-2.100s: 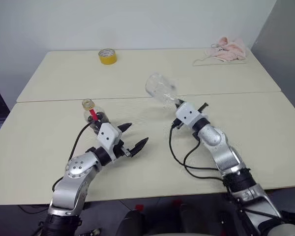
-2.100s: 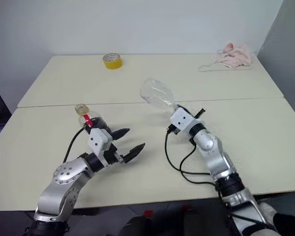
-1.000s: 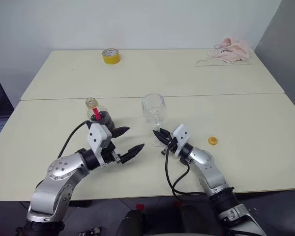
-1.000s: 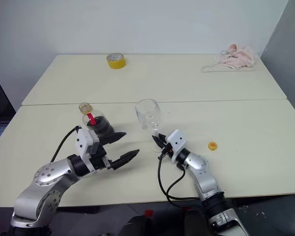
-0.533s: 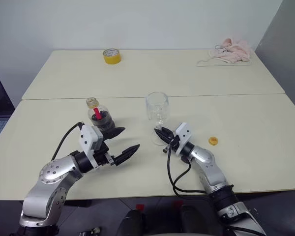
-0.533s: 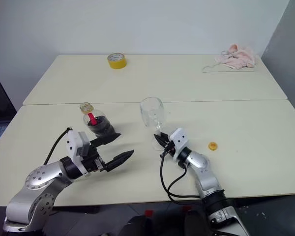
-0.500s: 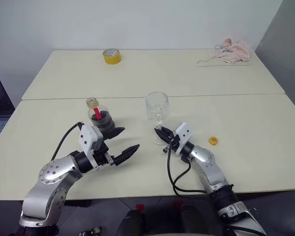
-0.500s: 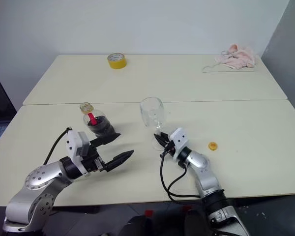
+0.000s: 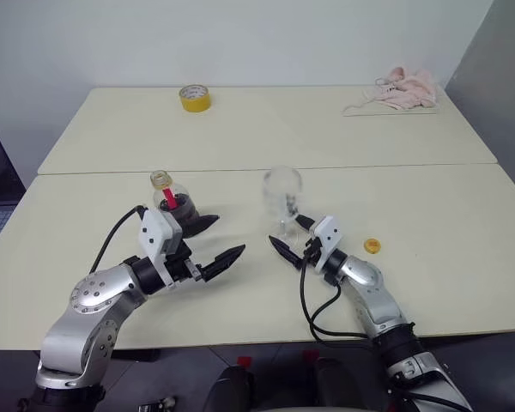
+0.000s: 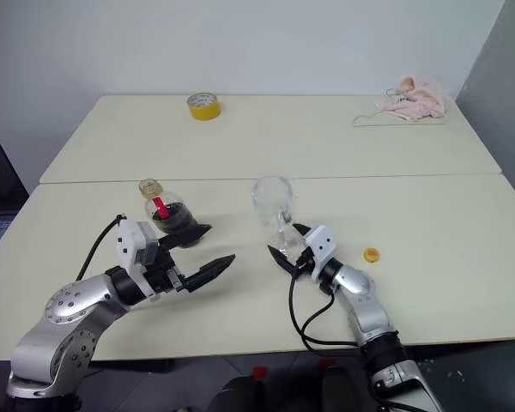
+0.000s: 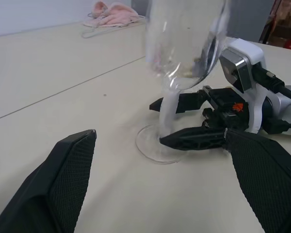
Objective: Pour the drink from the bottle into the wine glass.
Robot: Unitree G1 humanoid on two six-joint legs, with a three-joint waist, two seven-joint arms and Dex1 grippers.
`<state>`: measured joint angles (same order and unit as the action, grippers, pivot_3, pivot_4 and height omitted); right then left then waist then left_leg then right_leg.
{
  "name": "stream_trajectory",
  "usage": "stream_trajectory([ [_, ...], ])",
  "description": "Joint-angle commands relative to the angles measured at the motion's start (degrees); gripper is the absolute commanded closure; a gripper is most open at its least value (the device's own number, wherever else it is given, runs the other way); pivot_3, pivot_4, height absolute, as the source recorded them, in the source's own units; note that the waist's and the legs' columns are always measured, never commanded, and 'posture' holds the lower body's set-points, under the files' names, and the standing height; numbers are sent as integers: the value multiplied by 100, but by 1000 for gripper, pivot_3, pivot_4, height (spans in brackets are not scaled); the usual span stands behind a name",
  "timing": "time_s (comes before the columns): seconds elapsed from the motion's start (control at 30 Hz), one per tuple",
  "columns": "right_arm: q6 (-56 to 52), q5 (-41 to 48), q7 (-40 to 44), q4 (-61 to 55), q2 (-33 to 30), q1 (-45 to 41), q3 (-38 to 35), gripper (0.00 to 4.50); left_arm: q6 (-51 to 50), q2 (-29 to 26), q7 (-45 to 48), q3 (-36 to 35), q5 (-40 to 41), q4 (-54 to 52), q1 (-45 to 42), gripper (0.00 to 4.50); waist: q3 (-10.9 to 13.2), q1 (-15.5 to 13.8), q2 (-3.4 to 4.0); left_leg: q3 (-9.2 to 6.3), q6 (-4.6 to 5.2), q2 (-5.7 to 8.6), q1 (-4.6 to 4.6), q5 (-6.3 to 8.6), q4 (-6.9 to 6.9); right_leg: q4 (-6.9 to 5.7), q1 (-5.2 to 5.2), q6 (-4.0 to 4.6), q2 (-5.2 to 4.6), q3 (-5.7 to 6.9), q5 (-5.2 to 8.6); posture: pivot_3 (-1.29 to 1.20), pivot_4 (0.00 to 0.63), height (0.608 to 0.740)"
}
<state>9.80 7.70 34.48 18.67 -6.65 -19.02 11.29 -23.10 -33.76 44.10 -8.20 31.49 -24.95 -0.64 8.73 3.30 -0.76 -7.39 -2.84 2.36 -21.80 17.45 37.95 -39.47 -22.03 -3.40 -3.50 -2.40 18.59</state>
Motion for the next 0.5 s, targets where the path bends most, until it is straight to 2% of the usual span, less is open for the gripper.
stream_trajectory([
  [0.03, 60, -14, 51, -337, -61, -6, -39, 13, 52, 1, -29, -11, 35, -221, -9, 0, 0, 0, 0, 0, 0, 0, 0, 0, 0, 0, 0, 0, 0, 0, 0, 0, 150, 740],
  [0.5, -368, 68, 248, -1153, -511, 413, 6, 13, 119, 27, -120, -34, -11, -326, 95, 0, 0, -6, 0, 0, 0, 0, 0, 0, 0, 1, 0, 0, 0, 0, 0, 0, 150, 740],
])
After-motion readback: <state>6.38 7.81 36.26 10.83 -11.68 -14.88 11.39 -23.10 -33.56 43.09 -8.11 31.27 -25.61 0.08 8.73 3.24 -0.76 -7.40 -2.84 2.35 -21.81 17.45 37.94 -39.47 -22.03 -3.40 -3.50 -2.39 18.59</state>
